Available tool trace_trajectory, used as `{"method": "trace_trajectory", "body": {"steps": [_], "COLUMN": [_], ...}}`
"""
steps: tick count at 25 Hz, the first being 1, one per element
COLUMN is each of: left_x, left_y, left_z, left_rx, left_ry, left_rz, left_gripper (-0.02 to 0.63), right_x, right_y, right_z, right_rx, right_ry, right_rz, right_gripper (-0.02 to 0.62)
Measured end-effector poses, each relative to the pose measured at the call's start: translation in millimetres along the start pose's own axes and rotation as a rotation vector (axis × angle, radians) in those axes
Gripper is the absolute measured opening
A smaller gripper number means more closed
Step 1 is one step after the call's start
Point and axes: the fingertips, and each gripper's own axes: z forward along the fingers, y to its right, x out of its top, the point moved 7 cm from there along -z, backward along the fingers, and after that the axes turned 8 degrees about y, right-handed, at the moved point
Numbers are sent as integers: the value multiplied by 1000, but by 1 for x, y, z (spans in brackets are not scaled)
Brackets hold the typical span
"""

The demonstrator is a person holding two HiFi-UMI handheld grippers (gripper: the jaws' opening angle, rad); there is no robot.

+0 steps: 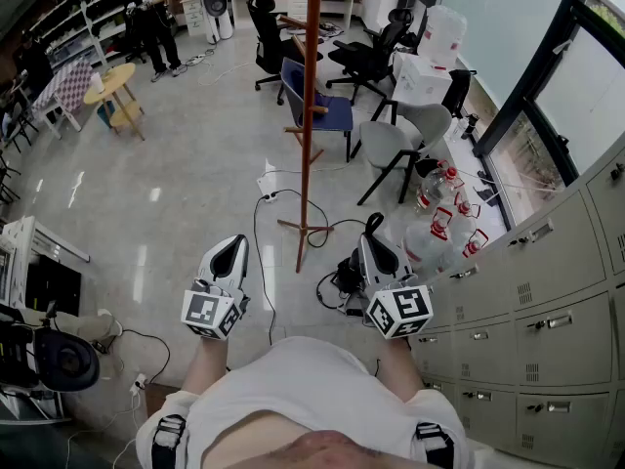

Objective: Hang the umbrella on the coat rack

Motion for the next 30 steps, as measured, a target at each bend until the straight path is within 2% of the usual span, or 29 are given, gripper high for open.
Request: {"method": "trace_trajectory", "body": {"steps": [15, 30], "left_x": [-7, -14], "left_y": [7, 38], "left_z": [5, 14], "left_rx": [5, 68], "left_ry": [-27, -60], "left_rz": [-15, -17], "left_gripper": [9, 9], "right_x": [-6, -8], "right_y": [-1, 24], "right_z": [7, 11], "right_rx": [46, 142], "right_ry": [-34, -57], "right_rz": [-10, 14], "right_gripper": [9, 9]}}
